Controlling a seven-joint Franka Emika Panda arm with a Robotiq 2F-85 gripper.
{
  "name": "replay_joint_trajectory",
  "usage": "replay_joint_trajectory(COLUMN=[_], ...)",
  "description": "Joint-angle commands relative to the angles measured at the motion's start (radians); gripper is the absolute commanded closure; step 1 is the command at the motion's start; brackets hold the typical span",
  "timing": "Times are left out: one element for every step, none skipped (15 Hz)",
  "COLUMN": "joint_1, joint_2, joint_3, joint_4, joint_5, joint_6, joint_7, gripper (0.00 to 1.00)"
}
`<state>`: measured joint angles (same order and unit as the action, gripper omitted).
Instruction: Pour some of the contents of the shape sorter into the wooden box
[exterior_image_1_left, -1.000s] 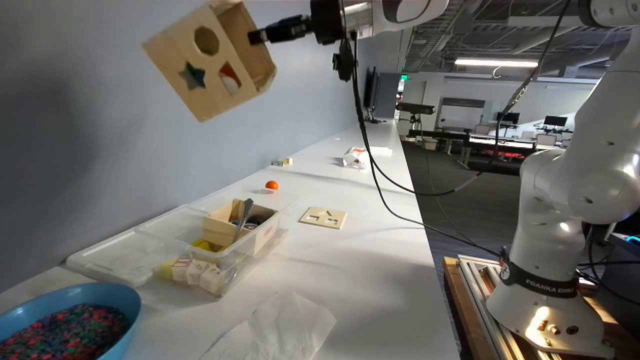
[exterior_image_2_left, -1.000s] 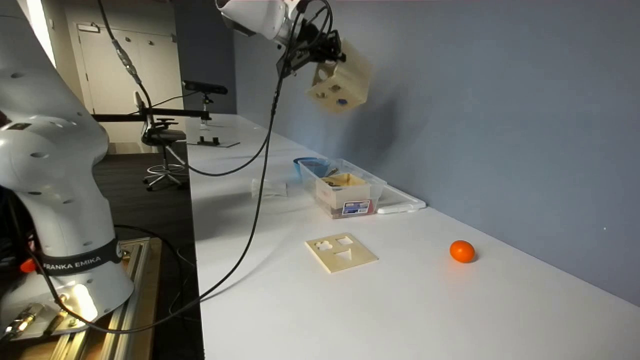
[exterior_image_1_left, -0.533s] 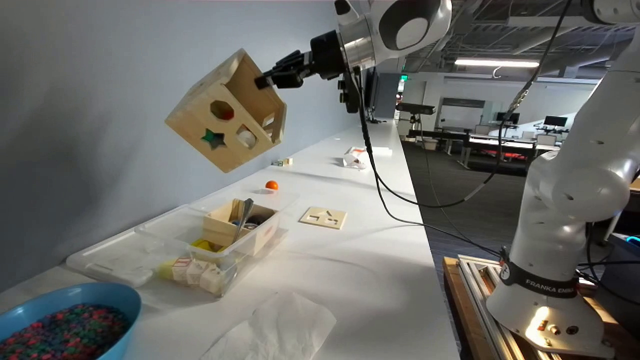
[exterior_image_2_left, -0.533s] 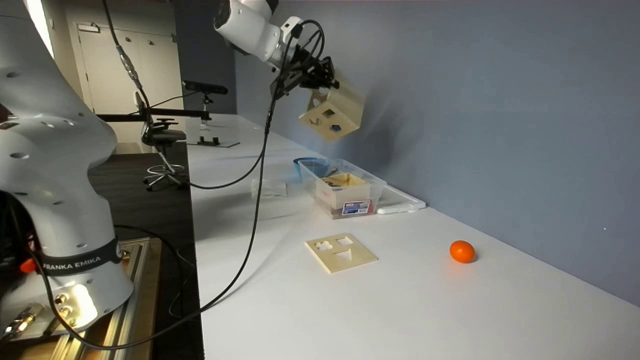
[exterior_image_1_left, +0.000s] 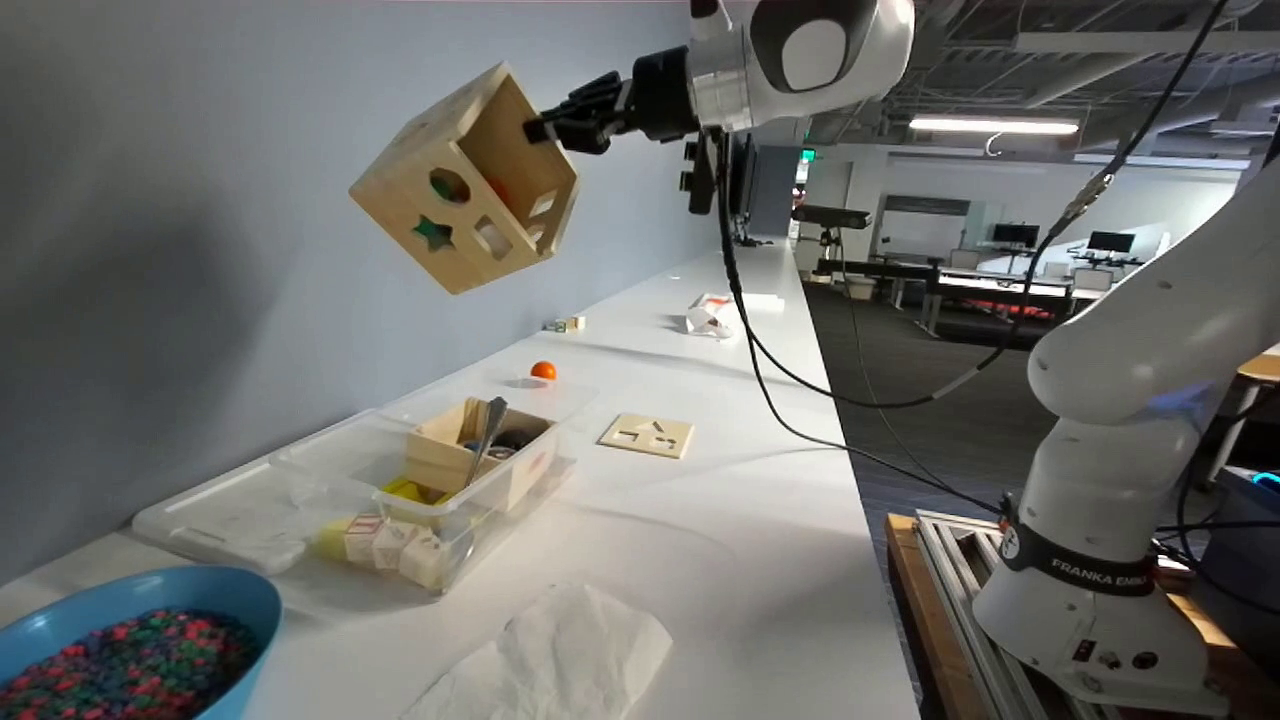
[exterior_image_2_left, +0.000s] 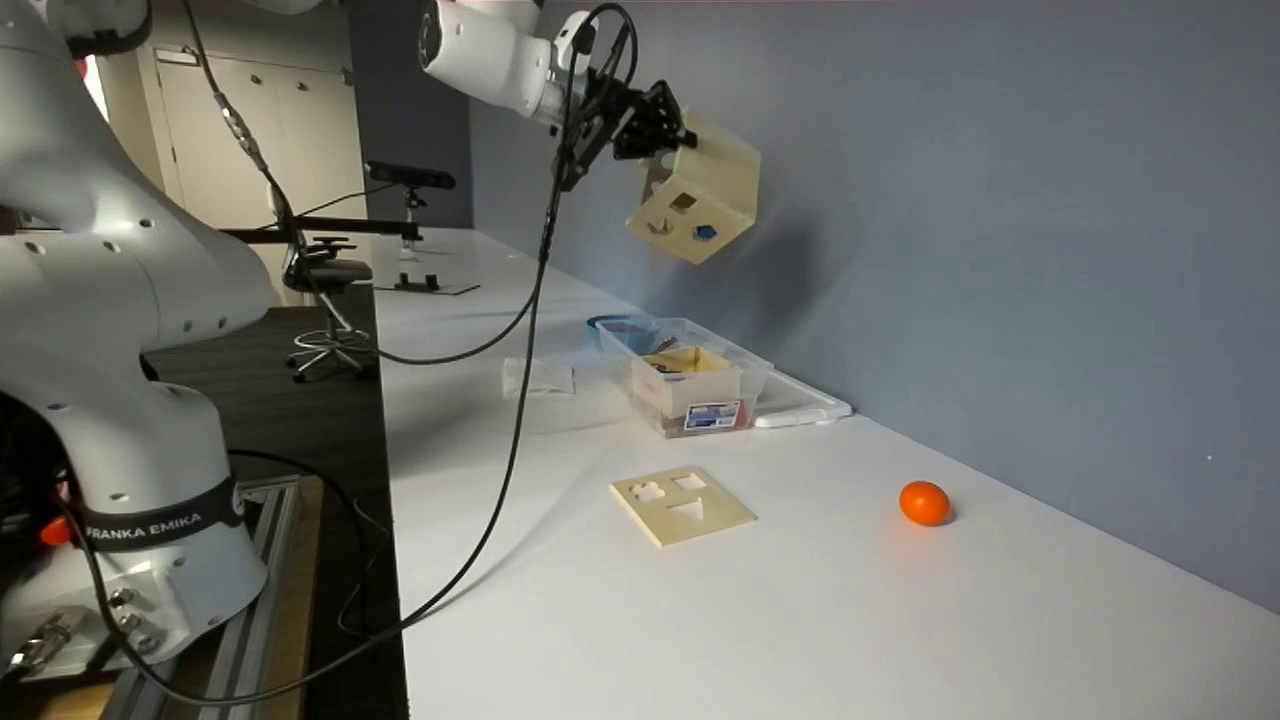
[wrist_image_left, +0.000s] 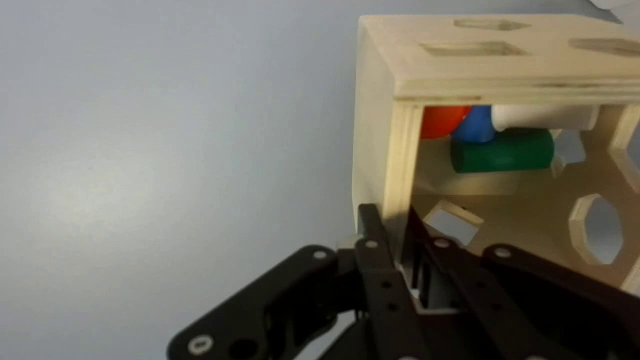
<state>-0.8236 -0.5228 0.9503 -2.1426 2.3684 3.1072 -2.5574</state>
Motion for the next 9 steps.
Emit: replay_joint_trajectory(joint_1=[-0.263,-0.318,-0.349,-0.377,-0.414,-0.438,-0.458,-0.473,-0.484], joint_2=[-0.242,-0.287,-0.328,-0.370,-0.412,-0.454,-0.496,-0.540,-0.583], joint_3=[0.174,0.201,0.215,0.219,0.224,0.215,0.205,0.190,0.173], joint_4=[-0.071,-0.078,-0.076,-0.074,-0.071,-0.065,-0.059,-0.057,-0.056], joint_5=[0.273,0.151,0.160,0.153,0.152,0.151,0.150,0.149,0.149], joint_6=[-0.232,-0.299,-0.342,-0.382,-0.420,-0.443,-0.458,-0.476,-0.485], joint_7=[-0.166,-0.027,-0.031,-0.005,0.014,0.039,0.070,0.104,0.147], gripper=[0.97,0.97,0.97,0.97,0.97,0.97,0.97,0.97,0.97])
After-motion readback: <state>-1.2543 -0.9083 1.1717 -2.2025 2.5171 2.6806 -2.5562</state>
